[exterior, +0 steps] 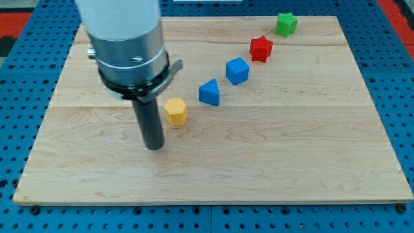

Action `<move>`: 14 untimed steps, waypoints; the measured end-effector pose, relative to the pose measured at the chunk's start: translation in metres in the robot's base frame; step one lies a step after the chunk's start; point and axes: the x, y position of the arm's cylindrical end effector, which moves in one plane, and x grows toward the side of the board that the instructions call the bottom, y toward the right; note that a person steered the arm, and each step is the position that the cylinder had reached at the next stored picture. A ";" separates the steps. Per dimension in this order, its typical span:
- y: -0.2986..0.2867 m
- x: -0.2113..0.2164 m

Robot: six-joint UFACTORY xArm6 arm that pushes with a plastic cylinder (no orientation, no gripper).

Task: Push the green star slightly right

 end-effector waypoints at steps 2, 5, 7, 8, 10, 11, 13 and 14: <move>-0.025 0.004; 0.095 0.053; -0.186 -0.057; -0.198 -0.113; -0.021 -0.257; 0.087 -0.259; 0.188 -0.271; 0.241 -0.276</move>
